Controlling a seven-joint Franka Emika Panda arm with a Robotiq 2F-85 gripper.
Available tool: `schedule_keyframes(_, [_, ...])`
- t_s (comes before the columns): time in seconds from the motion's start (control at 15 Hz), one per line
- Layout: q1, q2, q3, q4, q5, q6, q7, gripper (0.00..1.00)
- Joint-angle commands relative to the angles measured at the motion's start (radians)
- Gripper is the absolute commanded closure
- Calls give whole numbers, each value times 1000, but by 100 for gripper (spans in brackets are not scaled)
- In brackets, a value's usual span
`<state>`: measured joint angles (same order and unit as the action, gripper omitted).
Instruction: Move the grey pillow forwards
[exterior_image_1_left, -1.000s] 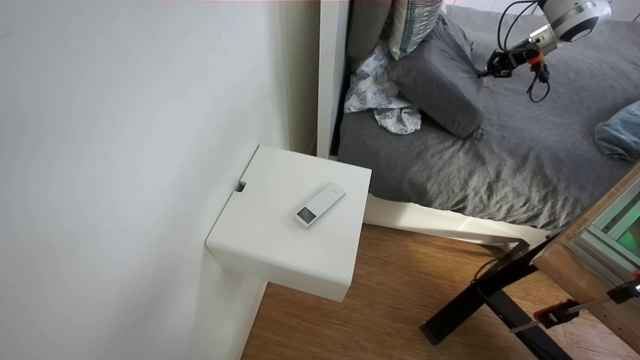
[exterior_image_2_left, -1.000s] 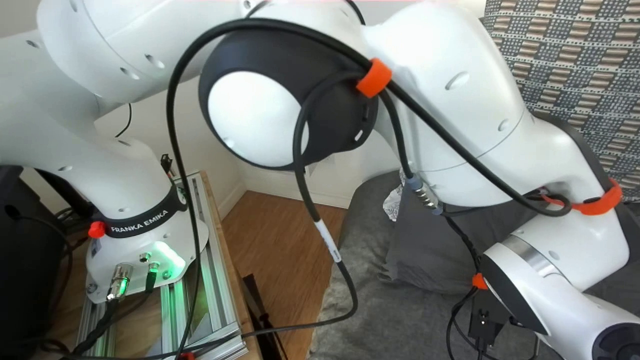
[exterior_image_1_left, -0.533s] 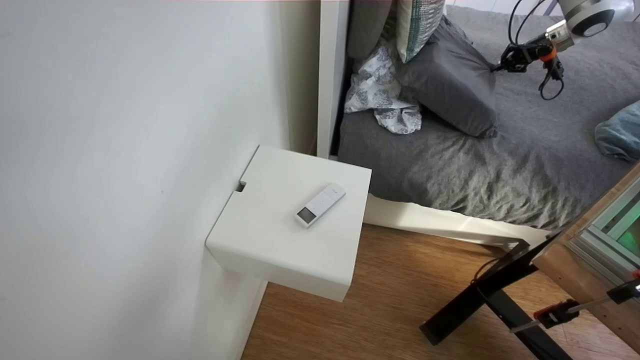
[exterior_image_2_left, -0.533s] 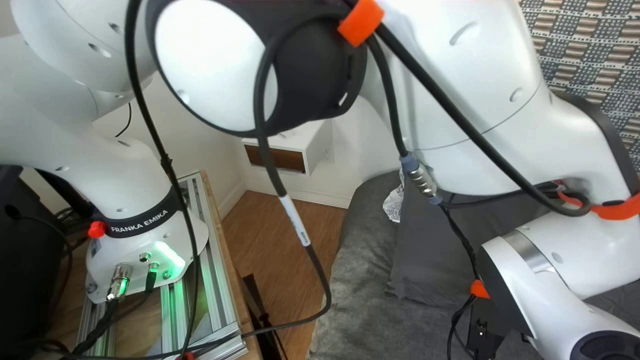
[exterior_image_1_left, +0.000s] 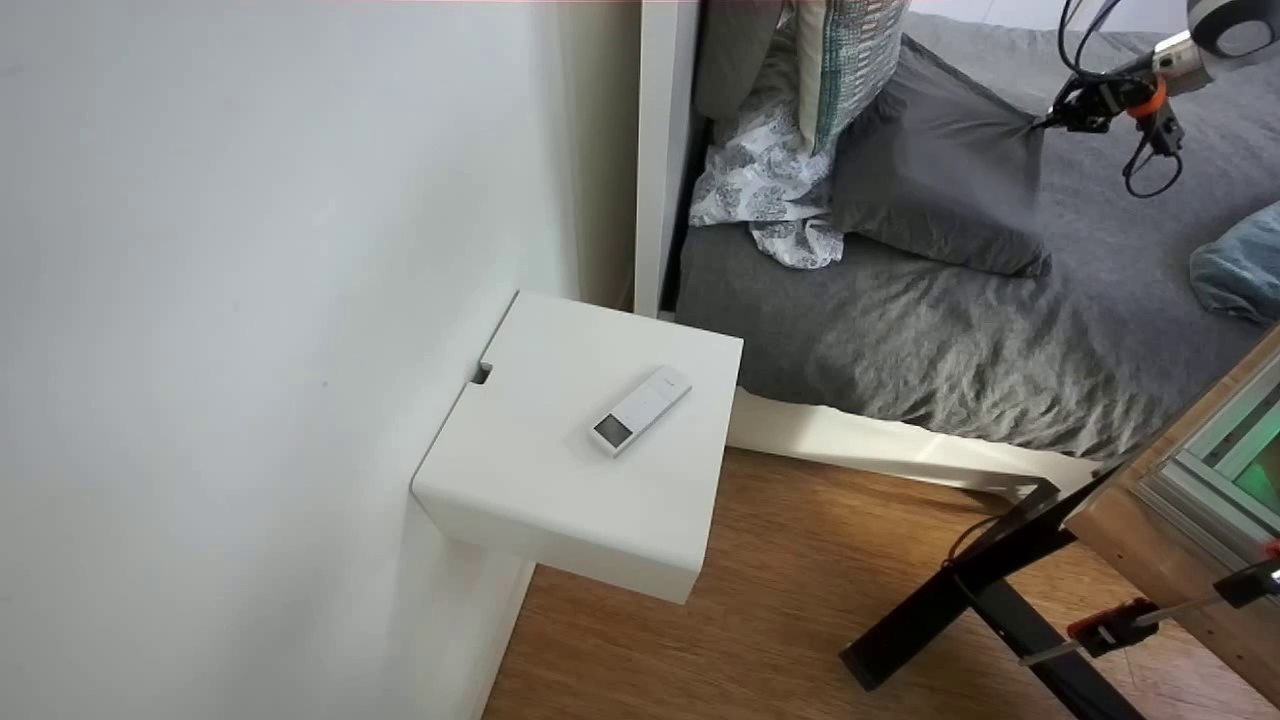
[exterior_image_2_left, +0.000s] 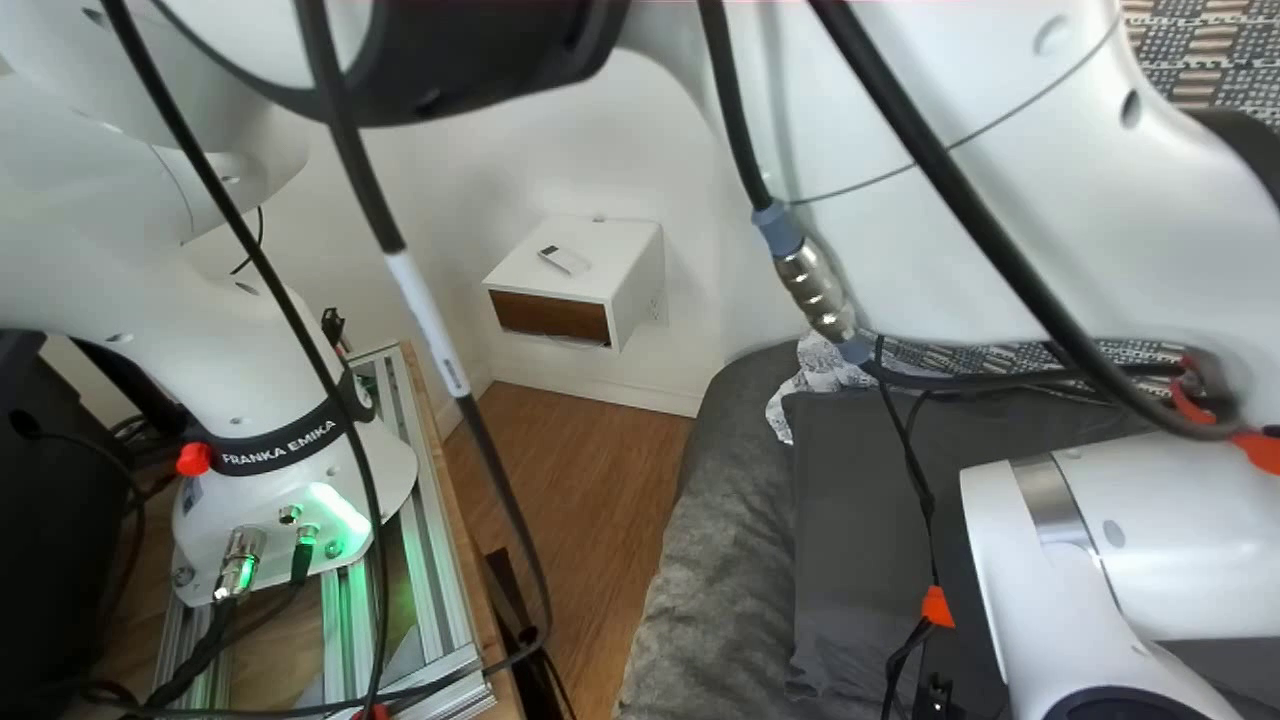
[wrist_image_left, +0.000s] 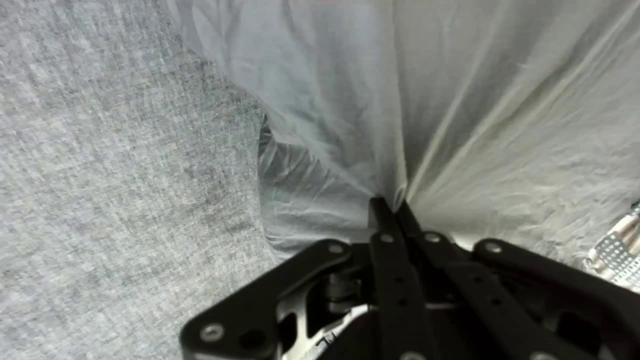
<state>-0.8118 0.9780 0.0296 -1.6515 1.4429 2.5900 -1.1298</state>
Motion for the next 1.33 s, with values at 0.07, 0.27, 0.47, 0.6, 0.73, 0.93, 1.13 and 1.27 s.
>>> schedule_keyframes(0.07, [47, -134, -71, -162, 212, 45, -157, 99])
schedule_keyframes(0.27, [92, -198, -131, -237, 390, 5, -308, 99])
schedule_keyframes(0.47, [160, -263, -223, -317, 592, -29, -473, 99])
schedule_keyframes(0.6, [217, -301, -303, -374, 736, -53, -578, 99])
schedule_keyframes(0.73, [276, -313, -383, -418, 850, -66, -642, 99])
schedule_keyframes(0.93, [366, -321, -495, -479, 956, -65, -663, 99])
schedule_keyframes(1.13, [443, -304, -559, -499, 961, -27, -624, 99])
schedule_keyframes(1.27, [474, -262, -556, -463, 902, -2, -556, 71])
